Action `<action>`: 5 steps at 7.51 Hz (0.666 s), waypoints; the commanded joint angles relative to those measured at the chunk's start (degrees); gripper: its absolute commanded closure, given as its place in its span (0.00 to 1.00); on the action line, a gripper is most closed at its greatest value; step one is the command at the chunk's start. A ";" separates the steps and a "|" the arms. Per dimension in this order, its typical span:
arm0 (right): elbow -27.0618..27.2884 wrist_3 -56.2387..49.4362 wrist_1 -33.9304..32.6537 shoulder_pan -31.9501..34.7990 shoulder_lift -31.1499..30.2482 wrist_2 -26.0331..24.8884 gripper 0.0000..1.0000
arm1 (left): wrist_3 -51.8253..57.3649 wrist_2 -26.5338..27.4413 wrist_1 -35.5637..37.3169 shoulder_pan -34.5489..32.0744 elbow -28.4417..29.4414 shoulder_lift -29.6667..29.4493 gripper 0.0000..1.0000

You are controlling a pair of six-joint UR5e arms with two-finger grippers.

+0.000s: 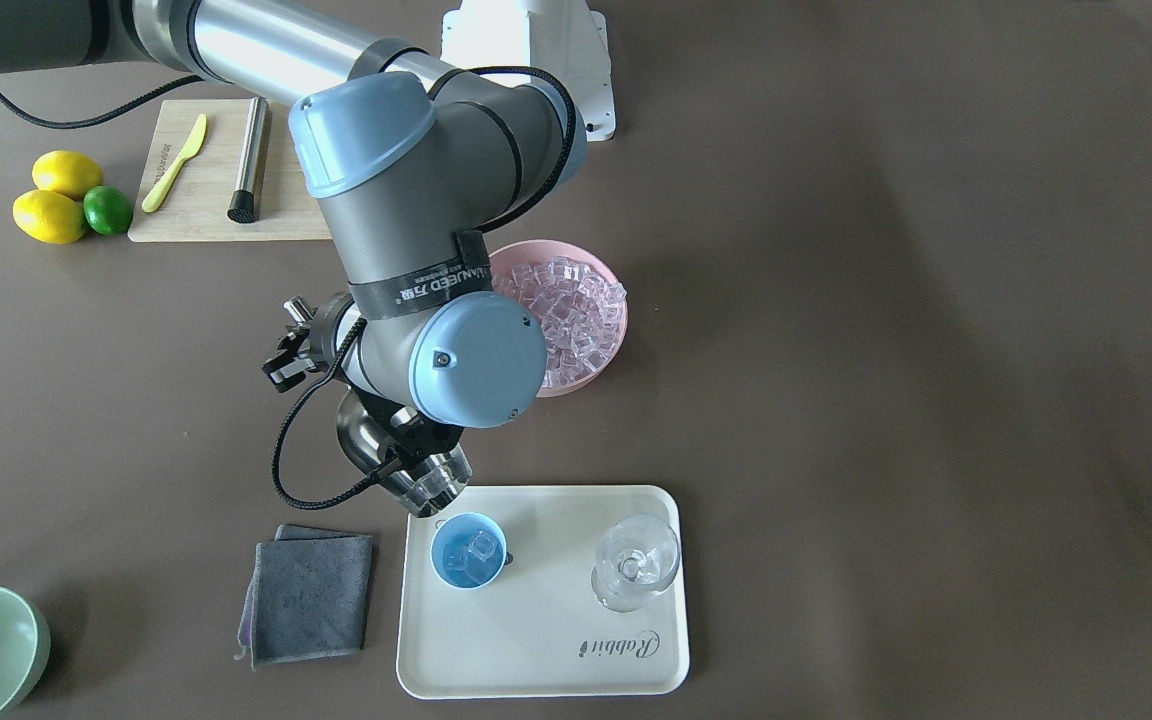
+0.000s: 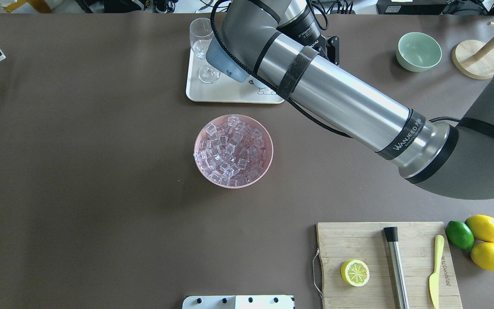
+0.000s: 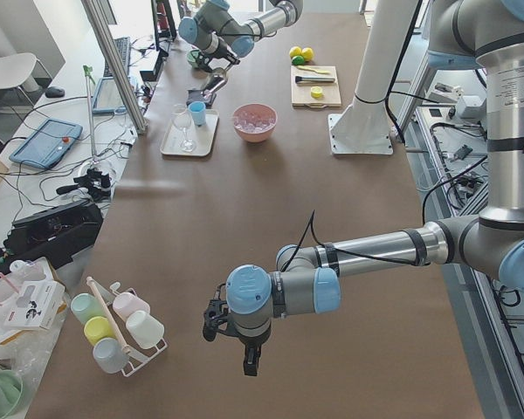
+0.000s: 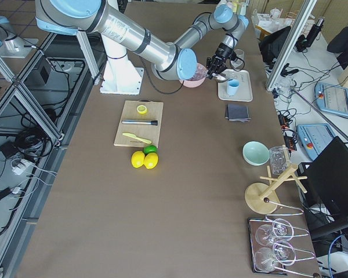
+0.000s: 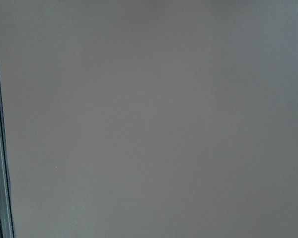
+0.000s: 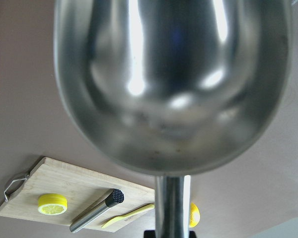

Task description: Put ice in cup with scoop

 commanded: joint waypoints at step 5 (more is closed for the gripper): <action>-0.09 -0.43 0.19 0.18 1.11 -0.95 1.00 | 0.00 -0.10 0.09 -0.18 -0.13 0.09 0.02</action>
